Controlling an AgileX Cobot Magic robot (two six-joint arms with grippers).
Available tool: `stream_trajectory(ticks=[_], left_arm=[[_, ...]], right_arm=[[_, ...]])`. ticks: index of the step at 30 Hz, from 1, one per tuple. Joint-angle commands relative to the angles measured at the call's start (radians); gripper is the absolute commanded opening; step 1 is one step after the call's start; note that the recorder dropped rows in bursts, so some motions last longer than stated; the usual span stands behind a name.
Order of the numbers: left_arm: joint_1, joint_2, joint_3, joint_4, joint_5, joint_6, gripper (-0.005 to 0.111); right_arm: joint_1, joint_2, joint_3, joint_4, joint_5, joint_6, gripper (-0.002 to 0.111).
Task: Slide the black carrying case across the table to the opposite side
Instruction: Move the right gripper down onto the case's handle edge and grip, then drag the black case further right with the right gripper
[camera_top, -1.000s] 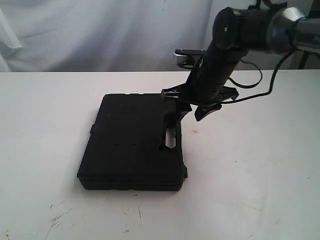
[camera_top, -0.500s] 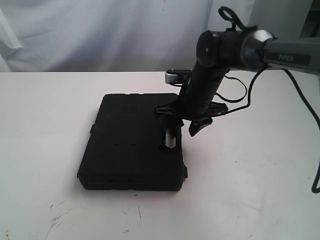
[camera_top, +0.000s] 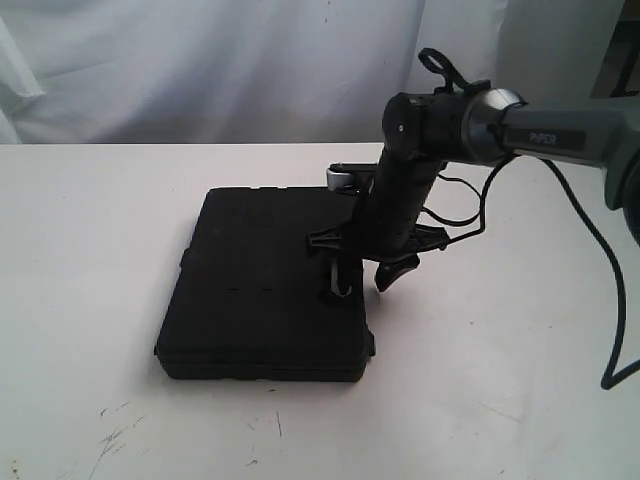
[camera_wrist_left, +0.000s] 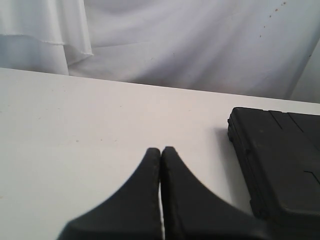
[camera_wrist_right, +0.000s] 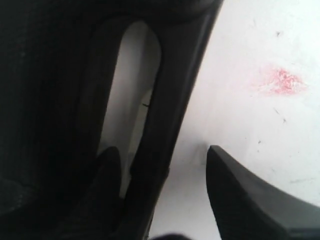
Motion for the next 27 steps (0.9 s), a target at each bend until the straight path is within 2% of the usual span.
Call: stream_trajectory(ticks=[1, 16, 18, 23, 27], left_arm=[[0.002, -0.004, 0.004, -0.003, 0.002, 0.0, 0.0], [0.002, -0.004, 0.004, -0.003, 0.002, 0.0, 0.0], [0.002, -0.004, 0.004, -0.003, 0.002, 0.0, 0.0], [0.002, -0.004, 0.004, -0.003, 0.002, 0.0, 0.0], [0.002, -0.004, 0.004, -0.003, 0.002, 0.0, 0.0]], right_arm=[[0.001, -0.004, -0.009, -0.001, -0.056, 0.012, 0.048], [0.001, 0.017, -0.009, -0.003, -0.077, 0.037, 0.04], [0.001, 0.017, -0.009, -0.003, -0.077, 0.041, 0.033], [0.001, 0.018, -0.009, -0.003, -0.077, 0.041, 0.009], [0.001, 0.018, -0.009, -0.003, -0.07, 0.048, 0.0]])
